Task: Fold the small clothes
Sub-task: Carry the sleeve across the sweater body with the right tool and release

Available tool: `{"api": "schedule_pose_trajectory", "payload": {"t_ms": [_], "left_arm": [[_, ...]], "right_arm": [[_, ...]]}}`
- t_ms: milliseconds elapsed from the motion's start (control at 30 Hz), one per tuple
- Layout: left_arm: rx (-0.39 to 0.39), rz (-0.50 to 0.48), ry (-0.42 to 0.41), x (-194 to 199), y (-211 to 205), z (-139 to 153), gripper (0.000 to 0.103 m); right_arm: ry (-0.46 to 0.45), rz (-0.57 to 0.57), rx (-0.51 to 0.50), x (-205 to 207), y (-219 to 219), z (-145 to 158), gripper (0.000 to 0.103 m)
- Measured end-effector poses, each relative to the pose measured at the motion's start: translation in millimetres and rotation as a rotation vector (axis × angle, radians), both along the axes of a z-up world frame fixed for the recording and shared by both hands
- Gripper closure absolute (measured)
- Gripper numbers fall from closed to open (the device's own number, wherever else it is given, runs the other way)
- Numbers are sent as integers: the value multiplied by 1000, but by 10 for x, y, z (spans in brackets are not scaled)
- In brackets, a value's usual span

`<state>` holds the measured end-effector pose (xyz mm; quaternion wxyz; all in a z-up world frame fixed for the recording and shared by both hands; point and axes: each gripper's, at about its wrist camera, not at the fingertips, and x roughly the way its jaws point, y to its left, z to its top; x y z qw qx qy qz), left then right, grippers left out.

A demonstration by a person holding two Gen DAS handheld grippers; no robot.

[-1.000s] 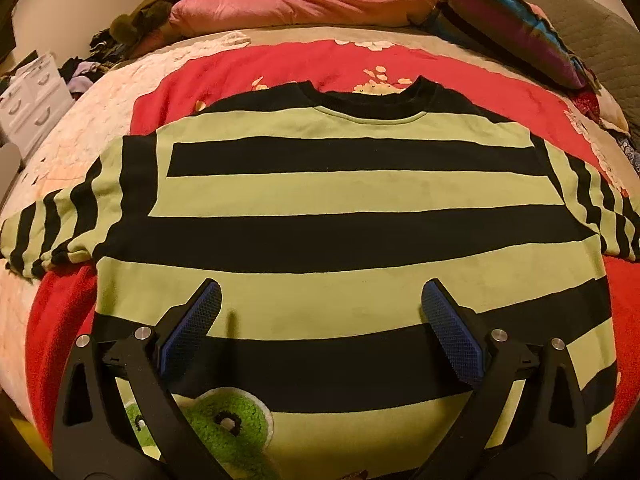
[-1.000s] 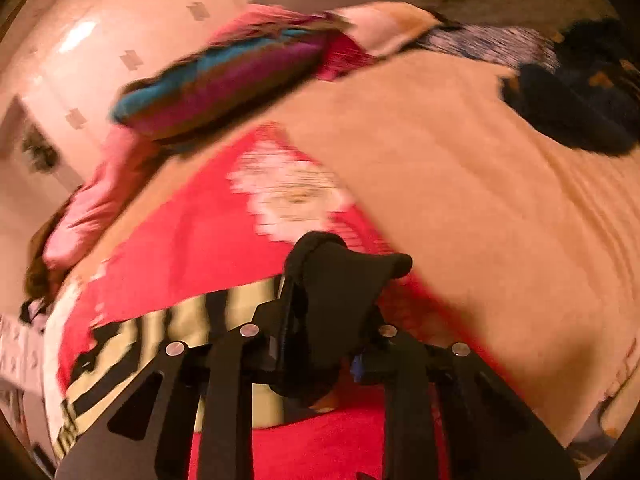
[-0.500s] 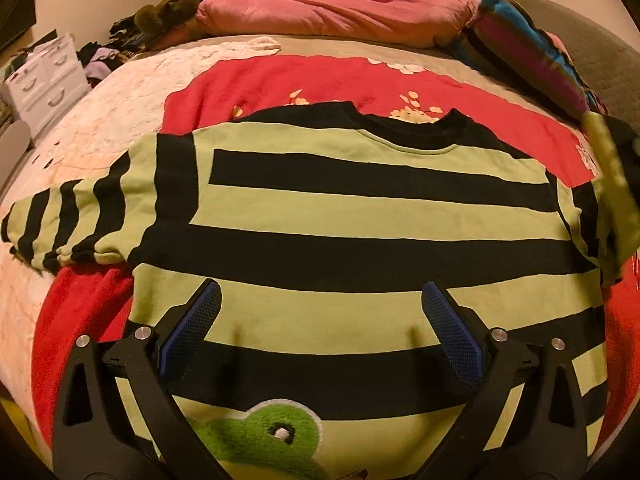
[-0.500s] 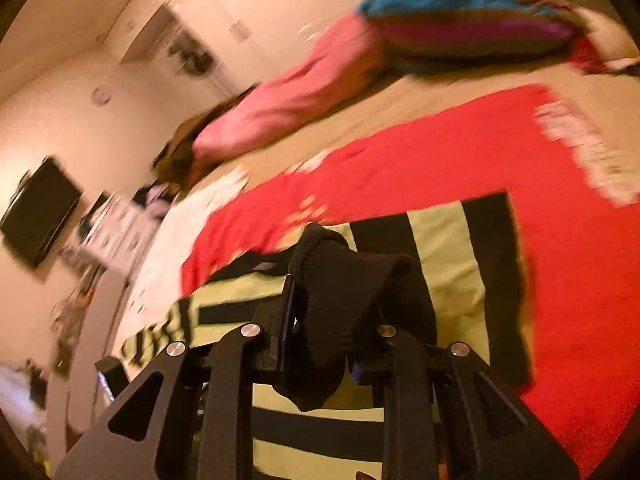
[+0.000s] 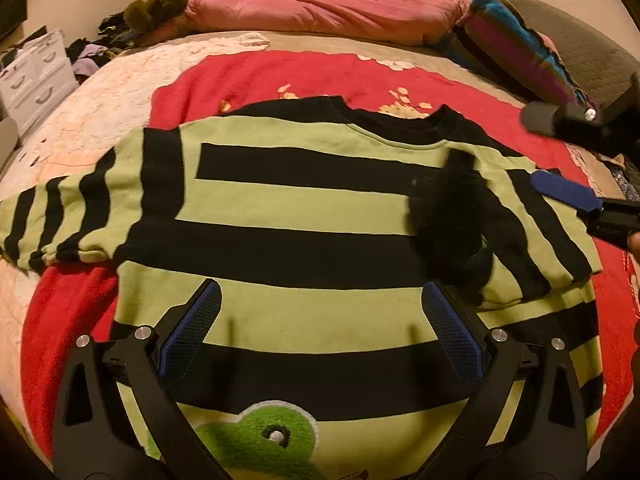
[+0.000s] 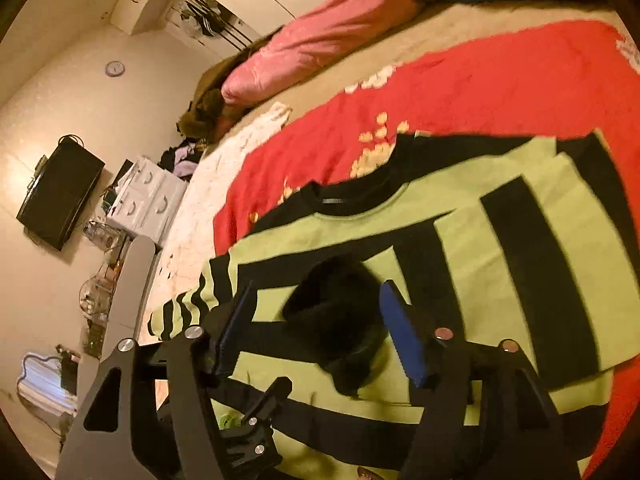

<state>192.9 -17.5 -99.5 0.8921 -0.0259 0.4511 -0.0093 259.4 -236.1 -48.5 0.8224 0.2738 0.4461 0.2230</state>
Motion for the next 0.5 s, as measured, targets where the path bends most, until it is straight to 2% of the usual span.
{"api": "schedule_pose_trajectory", "payload": {"t_ms": [100, 233, 367, 500], "left_arm": [[-36, -12, 17, 12, -6, -29, 9], [-79, -33, 18, 8, -21, -26, 9], [-171, -43, 23, 36, 28, -25, 9], [-250, -15, 30, 147, 125, -12, 11]], "right_arm": [[-19, -39, -36, -70, -151, 50, 37], [-6, -100, -149, -185, -351, -20, 33], [9, -147, -257, -336, -527, -139, 31], [12, -176, -300, -472, -644, -229, 28]]}}
